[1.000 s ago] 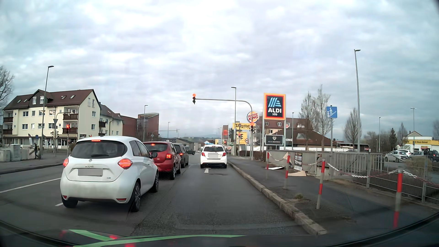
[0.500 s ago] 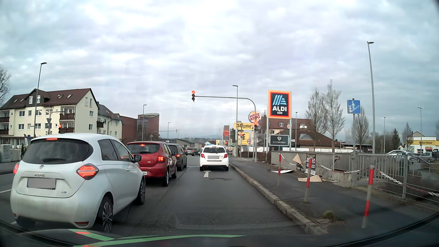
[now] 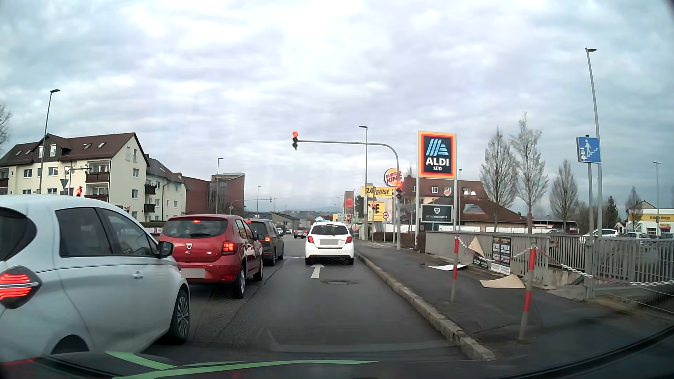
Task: Follow the waypoints while adhering to traffic rules and regulations
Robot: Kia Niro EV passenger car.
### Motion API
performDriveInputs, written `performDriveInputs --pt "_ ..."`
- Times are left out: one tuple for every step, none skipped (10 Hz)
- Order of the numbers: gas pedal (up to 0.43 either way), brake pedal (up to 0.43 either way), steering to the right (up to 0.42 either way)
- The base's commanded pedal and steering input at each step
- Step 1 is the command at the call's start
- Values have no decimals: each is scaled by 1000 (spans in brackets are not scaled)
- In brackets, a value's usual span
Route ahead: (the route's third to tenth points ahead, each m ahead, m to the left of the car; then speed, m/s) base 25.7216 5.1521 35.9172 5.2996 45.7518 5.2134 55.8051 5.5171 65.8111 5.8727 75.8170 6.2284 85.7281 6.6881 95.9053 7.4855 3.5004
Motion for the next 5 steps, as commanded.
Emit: performDriveInputs --pt "0 6 -7" --pt "0 12 -7" --pt "0 24 -7" --pt "0 30 -7" --pt "0 43 -6"
